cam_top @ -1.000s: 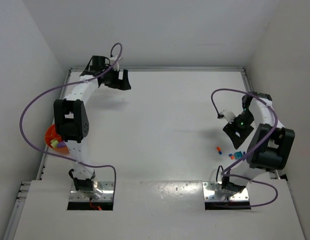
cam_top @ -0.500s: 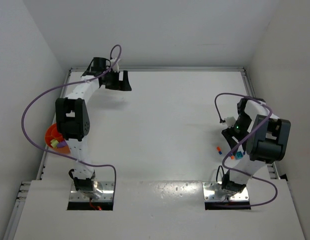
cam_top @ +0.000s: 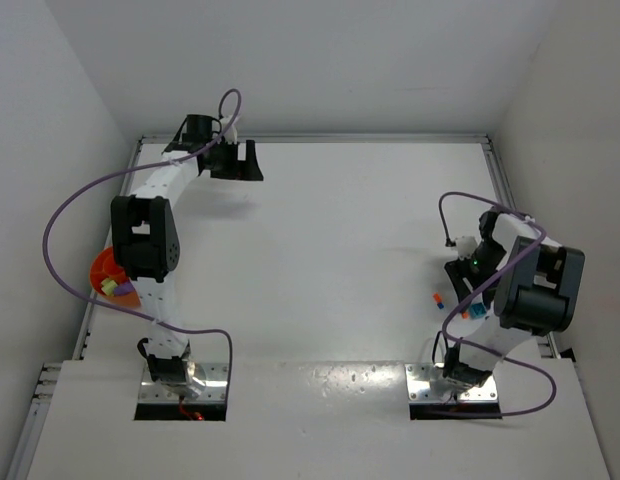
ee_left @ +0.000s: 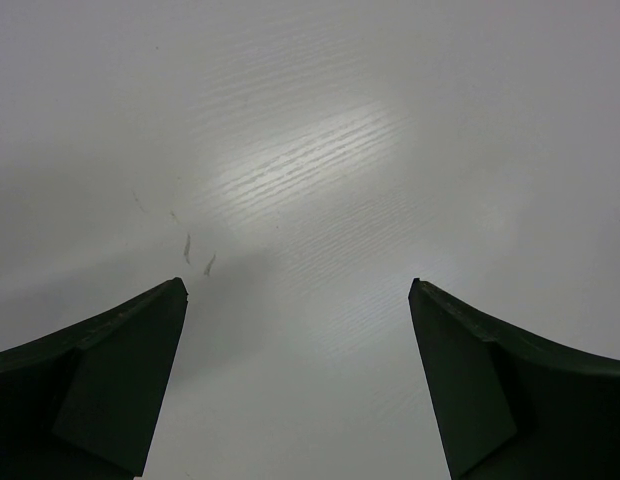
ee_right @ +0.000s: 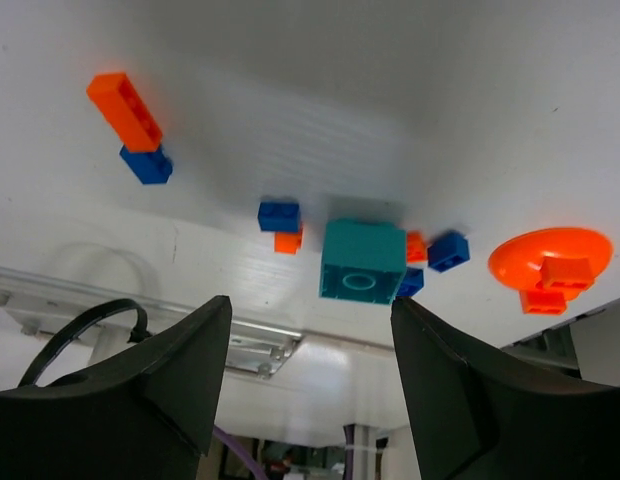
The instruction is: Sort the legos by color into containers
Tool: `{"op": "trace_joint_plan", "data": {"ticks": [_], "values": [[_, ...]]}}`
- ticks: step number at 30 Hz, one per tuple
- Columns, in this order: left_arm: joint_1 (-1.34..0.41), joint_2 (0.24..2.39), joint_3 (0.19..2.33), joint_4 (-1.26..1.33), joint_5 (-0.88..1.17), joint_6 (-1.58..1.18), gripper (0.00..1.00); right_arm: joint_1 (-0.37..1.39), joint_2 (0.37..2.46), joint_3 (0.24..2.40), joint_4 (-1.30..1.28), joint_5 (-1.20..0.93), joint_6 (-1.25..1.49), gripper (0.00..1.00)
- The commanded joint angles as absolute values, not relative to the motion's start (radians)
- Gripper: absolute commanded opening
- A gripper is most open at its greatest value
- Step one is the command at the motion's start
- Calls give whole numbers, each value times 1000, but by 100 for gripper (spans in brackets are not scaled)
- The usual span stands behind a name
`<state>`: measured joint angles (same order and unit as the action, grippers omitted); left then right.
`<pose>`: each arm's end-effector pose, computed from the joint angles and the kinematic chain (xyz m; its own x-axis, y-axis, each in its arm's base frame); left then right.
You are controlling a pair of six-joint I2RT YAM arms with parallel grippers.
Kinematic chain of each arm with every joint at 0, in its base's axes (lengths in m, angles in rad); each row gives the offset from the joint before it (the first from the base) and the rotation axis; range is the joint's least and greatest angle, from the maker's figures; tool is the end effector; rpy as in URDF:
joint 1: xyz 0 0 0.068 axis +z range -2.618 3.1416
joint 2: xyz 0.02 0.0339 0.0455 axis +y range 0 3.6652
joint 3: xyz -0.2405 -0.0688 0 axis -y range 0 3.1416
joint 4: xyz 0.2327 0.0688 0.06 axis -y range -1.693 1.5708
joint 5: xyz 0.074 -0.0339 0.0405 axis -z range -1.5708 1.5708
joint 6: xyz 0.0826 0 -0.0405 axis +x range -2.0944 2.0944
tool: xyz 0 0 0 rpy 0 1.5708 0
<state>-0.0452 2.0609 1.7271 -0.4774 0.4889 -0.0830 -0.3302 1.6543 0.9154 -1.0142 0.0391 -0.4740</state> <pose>0.4717 -0.0602 0.1996 -0.7520 -0.0393 -0.6580 0.3017 0.8671 -0.3965 0.2109 -0.0757 0.0869 -0.9726 -0.1488 0.1789 -0.1423 0.9886 0.0485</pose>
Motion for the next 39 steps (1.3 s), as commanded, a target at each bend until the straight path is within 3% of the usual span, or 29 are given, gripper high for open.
{"op": "trace_joint_plan", "data": {"ticks": [1,17,24,31,39], "values": [[-38,2074,1772,-453,491,-115,99,-348,1643,919,-939,-12,-508,66],[-48,2115,1832,-453,457,-146,99,-425,1695,919,-951,-12,-555,62],[-48,2115,1832,-443,443,-166,99,-425,1695,899,-930,-3,-565,52],[-48,2115,1832,-443,433,-186,99,-425,1695,870,-887,15,-565,49],[-57,2125,1832,-434,423,-196,99,-425,1695,861,-847,15,-565,26]]}}
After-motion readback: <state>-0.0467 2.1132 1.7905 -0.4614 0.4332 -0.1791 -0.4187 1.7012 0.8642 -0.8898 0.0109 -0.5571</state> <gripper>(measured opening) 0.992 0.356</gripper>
